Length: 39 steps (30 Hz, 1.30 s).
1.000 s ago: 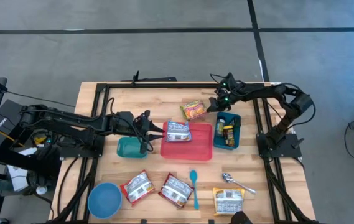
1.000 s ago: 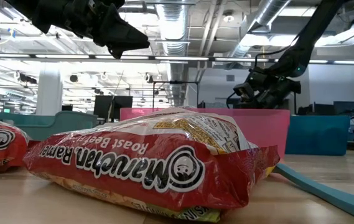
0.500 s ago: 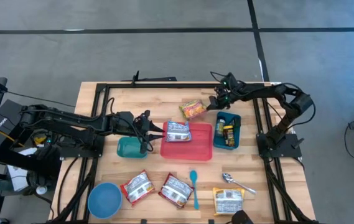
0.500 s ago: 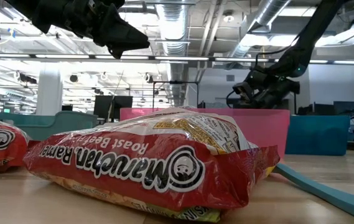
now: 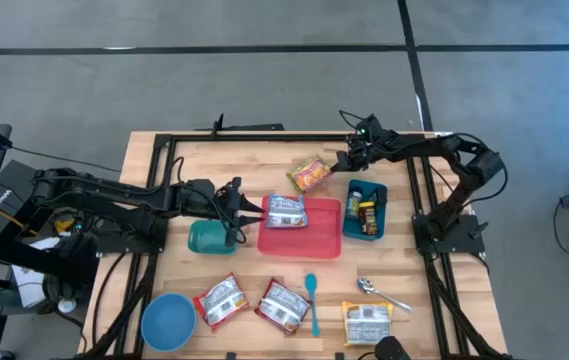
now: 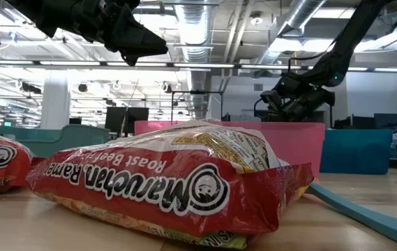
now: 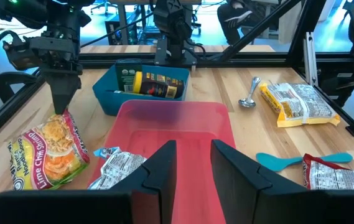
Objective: Pick & Place Food Item
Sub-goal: Put the green noodle pack into the red bin
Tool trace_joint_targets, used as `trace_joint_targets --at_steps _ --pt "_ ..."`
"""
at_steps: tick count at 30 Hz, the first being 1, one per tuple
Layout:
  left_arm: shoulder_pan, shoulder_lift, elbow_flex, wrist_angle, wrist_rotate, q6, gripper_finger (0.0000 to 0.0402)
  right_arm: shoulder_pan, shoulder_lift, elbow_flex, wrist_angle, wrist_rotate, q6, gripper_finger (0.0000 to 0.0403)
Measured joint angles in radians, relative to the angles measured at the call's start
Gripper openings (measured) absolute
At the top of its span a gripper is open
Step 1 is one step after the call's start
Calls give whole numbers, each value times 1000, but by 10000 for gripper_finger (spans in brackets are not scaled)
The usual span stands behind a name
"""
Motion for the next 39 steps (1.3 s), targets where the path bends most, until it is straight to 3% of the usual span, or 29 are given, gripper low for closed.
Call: trace_joint_targets --at_steps 12,22,39 --pt "0 0 0 0 0 0 92 -2 -181 0 1 39 -105 0" --pt "0 0 0 0 0 0 92 34 -331 0 -2 155 -242 0" --pt "0 0 0 0 0 0 92 77 -448 0 -87 245 -372 0"
